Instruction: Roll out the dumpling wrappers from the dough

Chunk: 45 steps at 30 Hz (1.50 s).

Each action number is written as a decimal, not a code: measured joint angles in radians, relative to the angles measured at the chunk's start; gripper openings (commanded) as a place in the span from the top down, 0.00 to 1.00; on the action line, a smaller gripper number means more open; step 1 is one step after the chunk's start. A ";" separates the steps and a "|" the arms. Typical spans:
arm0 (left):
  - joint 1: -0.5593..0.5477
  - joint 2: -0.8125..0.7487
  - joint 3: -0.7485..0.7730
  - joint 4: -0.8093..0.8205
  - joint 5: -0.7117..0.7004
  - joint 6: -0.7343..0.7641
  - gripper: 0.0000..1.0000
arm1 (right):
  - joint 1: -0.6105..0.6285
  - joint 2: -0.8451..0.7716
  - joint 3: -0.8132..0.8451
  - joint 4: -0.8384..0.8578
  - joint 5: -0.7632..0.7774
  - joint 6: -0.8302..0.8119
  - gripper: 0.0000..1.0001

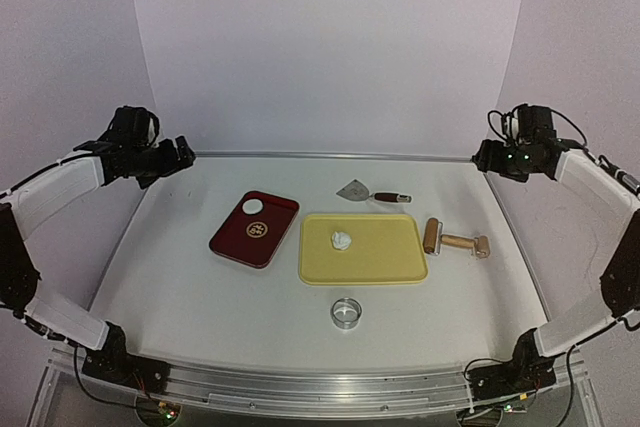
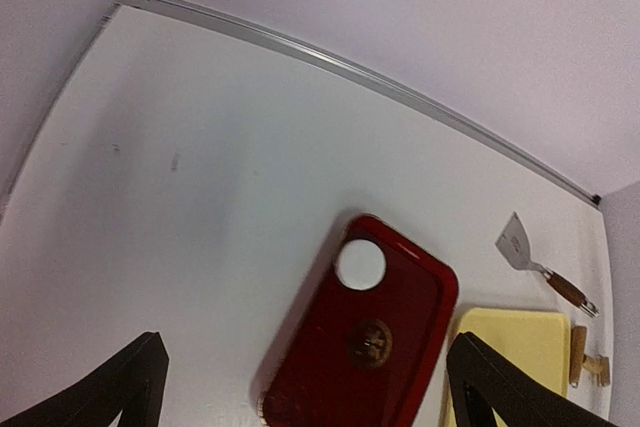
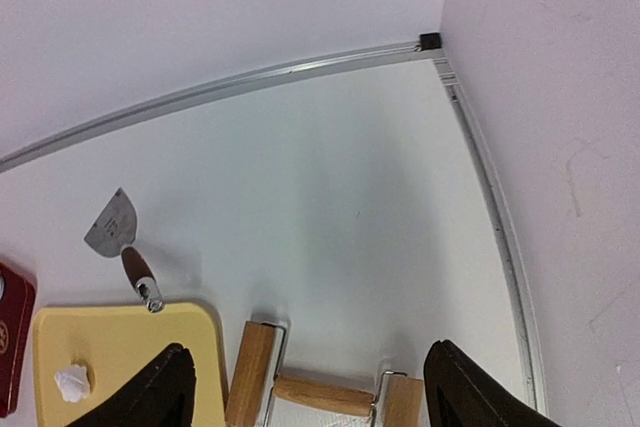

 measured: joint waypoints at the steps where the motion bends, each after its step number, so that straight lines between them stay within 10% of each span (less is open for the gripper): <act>1: -0.035 0.016 0.005 0.007 0.008 -0.011 0.02 | 0.013 0.014 0.003 -0.005 -0.008 -0.003 0.27; 13: -0.311 0.192 0.008 0.089 0.126 -0.201 0.02 | 0.243 0.229 -0.056 -0.084 -0.037 0.247 0.38; 45: -0.325 0.229 0.009 0.085 0.228 -0.169 0.01 | -0.132 0.374 -0.110 -0.313 -0.081 0.190 0.34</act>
